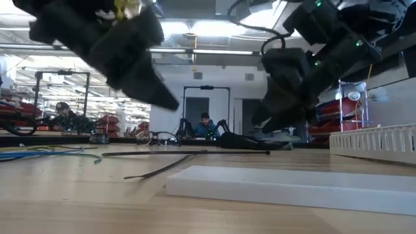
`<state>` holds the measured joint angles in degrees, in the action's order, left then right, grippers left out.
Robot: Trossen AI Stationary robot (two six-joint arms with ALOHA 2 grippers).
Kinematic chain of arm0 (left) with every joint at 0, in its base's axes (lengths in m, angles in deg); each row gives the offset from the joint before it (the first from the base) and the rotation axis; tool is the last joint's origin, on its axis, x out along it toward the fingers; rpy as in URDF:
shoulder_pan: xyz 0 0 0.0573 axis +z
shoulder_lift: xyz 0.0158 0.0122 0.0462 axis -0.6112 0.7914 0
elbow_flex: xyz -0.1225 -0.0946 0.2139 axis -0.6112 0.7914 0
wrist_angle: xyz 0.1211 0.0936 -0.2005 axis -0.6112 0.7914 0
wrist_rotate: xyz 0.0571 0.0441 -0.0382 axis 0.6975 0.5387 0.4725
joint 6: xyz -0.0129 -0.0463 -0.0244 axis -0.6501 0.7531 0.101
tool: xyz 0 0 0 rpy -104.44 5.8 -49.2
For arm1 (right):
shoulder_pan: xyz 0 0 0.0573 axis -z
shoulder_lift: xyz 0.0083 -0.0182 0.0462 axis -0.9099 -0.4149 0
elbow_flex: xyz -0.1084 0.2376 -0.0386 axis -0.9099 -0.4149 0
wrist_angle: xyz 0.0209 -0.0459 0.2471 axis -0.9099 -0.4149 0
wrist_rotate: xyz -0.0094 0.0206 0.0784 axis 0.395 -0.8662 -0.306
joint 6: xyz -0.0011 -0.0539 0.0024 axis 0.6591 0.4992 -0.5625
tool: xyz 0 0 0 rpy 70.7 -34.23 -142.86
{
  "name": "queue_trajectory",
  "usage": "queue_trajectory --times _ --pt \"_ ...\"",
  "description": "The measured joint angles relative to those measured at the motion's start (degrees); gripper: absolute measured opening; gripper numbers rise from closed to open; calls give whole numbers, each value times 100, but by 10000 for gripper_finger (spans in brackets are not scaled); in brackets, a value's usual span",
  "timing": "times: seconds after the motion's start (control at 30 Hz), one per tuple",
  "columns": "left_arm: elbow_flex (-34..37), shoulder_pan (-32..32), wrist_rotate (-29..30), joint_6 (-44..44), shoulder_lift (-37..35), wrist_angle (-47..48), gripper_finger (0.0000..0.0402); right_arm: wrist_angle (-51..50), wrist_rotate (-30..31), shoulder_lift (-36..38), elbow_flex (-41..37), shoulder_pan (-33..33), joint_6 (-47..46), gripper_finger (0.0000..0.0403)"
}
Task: Ziptie cables
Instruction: Wrap the cable wires with the black zip tie
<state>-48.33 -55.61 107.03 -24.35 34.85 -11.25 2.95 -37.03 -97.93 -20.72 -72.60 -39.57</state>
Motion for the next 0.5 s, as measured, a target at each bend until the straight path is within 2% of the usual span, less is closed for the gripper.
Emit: queue_trajectory --times 0.13,0.3,0.5 --pt "0 66 -63 -119 420 2 159 -47 24 -63 -1 -1 347 204" --pt "0 178 -52 -157 898 -5 160 -43 63 -84 7 2 632 204" --pt "-20 321 -29 -224 1168 -107 117 -46 68 -84 4 -3 798 204"
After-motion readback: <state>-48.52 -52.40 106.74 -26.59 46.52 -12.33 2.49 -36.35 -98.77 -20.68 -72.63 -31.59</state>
